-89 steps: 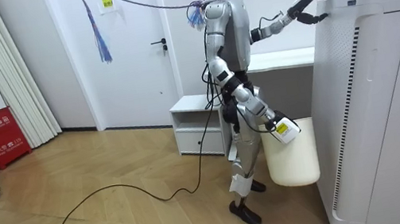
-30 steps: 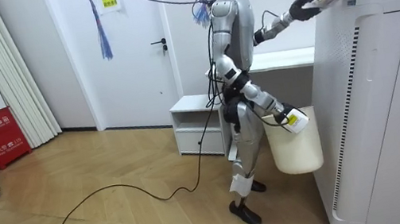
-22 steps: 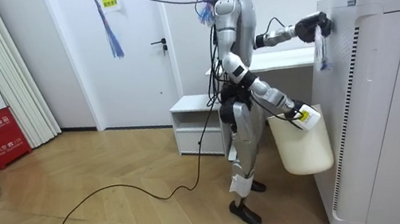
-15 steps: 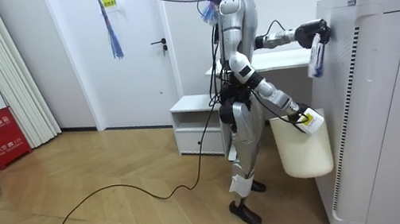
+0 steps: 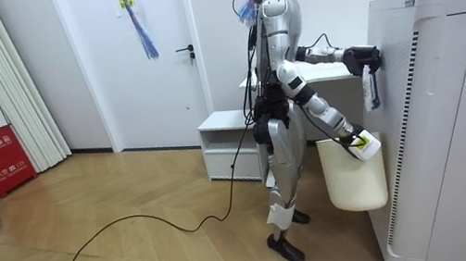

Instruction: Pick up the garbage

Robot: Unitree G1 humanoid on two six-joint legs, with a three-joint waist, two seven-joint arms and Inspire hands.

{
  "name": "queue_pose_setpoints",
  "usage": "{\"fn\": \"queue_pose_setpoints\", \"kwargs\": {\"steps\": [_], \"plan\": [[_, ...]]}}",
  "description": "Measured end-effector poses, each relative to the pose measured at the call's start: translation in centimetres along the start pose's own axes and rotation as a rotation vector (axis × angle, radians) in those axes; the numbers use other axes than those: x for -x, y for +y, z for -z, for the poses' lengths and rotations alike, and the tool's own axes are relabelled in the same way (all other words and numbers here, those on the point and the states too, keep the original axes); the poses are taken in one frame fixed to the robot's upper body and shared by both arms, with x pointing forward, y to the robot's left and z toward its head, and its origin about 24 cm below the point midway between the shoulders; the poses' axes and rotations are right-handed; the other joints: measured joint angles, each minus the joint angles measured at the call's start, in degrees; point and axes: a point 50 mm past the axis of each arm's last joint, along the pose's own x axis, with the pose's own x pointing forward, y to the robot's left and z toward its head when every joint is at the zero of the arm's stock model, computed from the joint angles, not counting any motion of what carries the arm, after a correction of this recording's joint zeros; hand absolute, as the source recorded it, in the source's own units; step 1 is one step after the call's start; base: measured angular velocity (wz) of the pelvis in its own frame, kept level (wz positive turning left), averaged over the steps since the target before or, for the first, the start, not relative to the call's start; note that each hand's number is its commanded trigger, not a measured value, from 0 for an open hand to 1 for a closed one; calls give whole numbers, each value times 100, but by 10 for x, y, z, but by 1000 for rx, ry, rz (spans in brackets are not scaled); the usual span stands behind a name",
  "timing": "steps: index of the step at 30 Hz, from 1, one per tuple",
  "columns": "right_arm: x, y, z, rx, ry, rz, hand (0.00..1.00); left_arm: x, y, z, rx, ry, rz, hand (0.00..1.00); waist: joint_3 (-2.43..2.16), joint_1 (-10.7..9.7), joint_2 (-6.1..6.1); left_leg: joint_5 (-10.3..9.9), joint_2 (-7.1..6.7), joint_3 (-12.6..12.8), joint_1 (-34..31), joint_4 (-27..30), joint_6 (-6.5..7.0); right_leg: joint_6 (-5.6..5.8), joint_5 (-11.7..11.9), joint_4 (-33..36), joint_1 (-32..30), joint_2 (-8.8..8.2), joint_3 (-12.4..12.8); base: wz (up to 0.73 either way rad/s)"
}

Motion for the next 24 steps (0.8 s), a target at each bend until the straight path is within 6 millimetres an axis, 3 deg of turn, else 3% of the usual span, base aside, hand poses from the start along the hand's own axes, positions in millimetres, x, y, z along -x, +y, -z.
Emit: {"fn": "queue_pose_setpoints", "kwargs": {"steps": [5,8,9,10,24], "plan": [[-3,4,3,20,32,-13,100,1,-5,12,18,51,18,100,2,14,-3,0,-1,-6,-12,5,0,0,0,-5,0,1,-7,0],[-5,10,6,12,48,-26,100,0,-11,20,41,82,30,49,5,-20,-7,0,-26,-24,-22,9,0,0,0,-4,-7,-6,-7,1],[-5,10,7,10,52,-26,100,-1,-13,21,47,87,37,15,5,-17,-7,0,-46,-30,-28,14,1,0,0,-2,-7,-8,-9,5],[-5,11,8,10,55,-28,100,-4,-18,25,64,98,48,0,7,-10,-12,3,-48,-39,-64,26,5,0,0,6,-34,-14,-9,0],[-8,12,2,7,40,-28,100,-13,-60,46,236,190,207,0,14,-104,-56,21,-44,-20,-320,151,14,1,0,99,-231,-99,-81,2]]}}
